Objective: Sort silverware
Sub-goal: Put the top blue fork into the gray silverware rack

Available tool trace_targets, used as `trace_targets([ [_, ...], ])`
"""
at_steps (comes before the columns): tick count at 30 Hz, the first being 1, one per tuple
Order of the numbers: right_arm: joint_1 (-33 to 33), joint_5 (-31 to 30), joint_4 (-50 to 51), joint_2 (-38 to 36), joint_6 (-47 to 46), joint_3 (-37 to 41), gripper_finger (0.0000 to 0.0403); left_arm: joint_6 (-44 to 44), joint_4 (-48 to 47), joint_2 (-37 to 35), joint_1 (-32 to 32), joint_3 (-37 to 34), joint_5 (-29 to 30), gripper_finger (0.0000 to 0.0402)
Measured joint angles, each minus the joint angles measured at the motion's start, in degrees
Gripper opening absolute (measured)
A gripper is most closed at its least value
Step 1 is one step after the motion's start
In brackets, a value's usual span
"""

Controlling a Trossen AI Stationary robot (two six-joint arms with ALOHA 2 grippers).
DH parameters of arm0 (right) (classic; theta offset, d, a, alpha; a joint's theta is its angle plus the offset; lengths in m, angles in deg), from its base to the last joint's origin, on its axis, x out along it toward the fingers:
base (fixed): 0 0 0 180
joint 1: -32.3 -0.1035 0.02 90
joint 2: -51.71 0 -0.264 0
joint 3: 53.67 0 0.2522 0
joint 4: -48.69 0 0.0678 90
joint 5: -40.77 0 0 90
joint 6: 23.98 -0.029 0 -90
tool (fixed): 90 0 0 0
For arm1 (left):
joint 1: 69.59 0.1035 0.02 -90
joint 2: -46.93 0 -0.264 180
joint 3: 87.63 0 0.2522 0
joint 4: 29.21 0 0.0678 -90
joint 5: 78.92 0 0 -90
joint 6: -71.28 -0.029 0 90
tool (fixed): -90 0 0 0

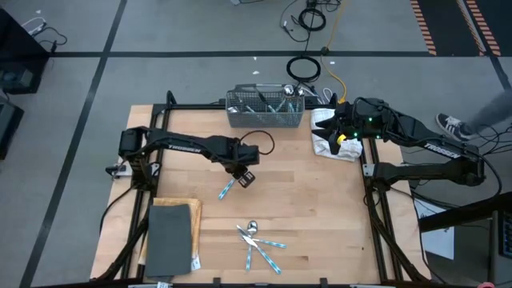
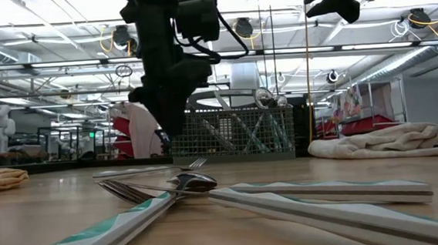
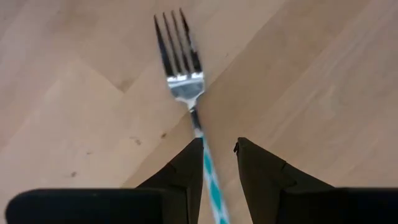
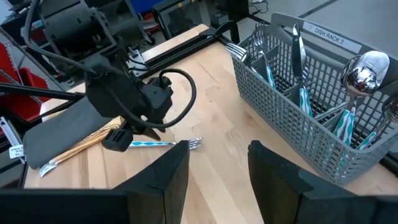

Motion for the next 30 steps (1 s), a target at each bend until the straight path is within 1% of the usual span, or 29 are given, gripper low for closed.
trace_targets([
  [3, 0.0, 0.02, 0.06, 0.0, 0.42, 0.0, 0.0153, -3.17, -0.29, 0.0, 0.17, -0.22, -0.05, 0.0105],
  [6, 0.0, 0.11, 0.09, 0.0, 0.43, 0.0, 0.0153, -5.49, 0.05, 0.0, 0.11, -0.58, -1.72, 0.0105],
  [8, 0.0, 0.22, 0.09, 0.0, 0.63, 0.0, 0.0153, -5.9, 0.04, 0.0, 0.06, -0.62, -2.83, 0.0105],
  [13, 0.0, 0.22, 0.09, 0.0, 1.06, 0.0, 0.0153, -6.09, 0.11, 0.0, 0.11, -0.62, -3.0, 0.0105],
  [16, 0.0, 0.22, 0.09, 0.0, 1.07, 0.0, 0.0153, -6.12, 0.24, 0.0, 0.07, -0.62, -4.69, 0.0105],
  [18, 0.0, 0.22, 0.11, 0.0, 1.08, 0.0, 0.0153, -7.54, 0.23, 0.0, 0.03, -0.62, -4.8, 0.0105],
  [19, 0.0, 0.22, 0.11, 0.0, 1.08, 0.0, 0.0153, -8.58, 0.27, 0.0, 0.02, -0.62, -3.96, 0.0105],
  [20, 0.0, 0.22, 0.11, 0.0, 1.08, 0.0, 0.0153, -9.02, 0.3, 0.0, -0.02, -0.62, -1.76, 0.0105],
  [22, 0.0, 0.22, 0.11, 0.0, 1.34, 0.0, 0.0153, -8.35, 0.07, 0.0, -0.04, -0.62, 3.04, 0.0105],
  [24, 0.0, 0.22, 0.13, 0.0, 1.48, 0.0, 0.0153, -7.14, 0.04, 0.0, -0.03, -0.62, 6.02, 0.0105],
  [30, 0.0, 0.22, 0.13, 0.0, 1.5, 0.0, 0.0153, -2.97, -0.22, 0.0, -0.09, -0.61, 6.48, 0.0105],
])
